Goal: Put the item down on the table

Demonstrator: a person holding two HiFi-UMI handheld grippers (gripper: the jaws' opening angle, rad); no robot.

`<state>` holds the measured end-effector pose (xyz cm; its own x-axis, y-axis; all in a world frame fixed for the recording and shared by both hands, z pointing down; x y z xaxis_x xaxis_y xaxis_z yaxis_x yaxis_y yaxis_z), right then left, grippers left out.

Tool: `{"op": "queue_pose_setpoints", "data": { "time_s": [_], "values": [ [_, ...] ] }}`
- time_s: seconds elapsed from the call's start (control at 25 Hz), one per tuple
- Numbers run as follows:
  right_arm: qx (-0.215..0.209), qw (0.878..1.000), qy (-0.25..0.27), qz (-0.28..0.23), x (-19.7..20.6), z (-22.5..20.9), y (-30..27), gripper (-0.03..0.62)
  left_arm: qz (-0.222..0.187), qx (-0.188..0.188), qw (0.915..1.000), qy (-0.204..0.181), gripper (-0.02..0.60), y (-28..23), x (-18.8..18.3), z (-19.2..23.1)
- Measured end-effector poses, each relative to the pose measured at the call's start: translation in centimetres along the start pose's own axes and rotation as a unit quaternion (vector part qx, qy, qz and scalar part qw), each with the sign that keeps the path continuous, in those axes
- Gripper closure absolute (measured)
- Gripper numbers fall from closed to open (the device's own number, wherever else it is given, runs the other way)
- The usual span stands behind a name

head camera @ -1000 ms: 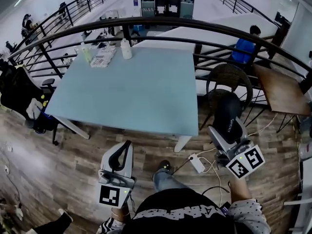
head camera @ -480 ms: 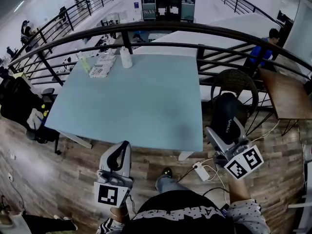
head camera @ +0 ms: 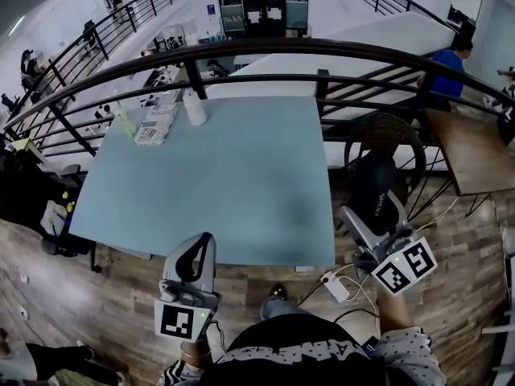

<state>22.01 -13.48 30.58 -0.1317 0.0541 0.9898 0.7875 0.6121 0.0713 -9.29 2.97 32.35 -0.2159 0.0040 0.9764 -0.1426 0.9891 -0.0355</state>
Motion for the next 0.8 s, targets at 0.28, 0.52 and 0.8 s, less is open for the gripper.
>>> {"op": "queue_pose_setpoints", "data": {
  "time_s": [0.28, 0.52, 0.8],
  "values": [
    [0.016, 1.000, -0.004, 0.001, 0.1, -1.4, -2.5, 0.238, 0.005, 0.015, 0.9999, 0.000, 0.581, -3.1, 0.5, 2.0],
    [0.013, 1.000, -0.005, 0.001, 0.5, -2.6, -4.8, 0.238, 0.009, 0.011, 0.9999, -0.005, 0.581, -5.2, 1.0, 3.4],
    [0.004, 1.000, -0.005, 0.000, 0.8, -2.7, -8.2, 0.238, 0.011, 0.002, 0.9999, -0.005, 0.581, -6.6, 1.5, 5.9]
  ]
}}
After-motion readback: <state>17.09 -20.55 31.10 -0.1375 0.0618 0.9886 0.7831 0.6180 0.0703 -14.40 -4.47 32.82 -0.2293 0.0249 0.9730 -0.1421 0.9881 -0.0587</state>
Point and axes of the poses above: the fingertips, and each gripper's own axes: y backward along the fingers, z to its left, x out of its underside, the point moved 8 cm from there along y, backward along the fingers, and after that the axes turned 5 degrees about z, right-handed, at the moved point
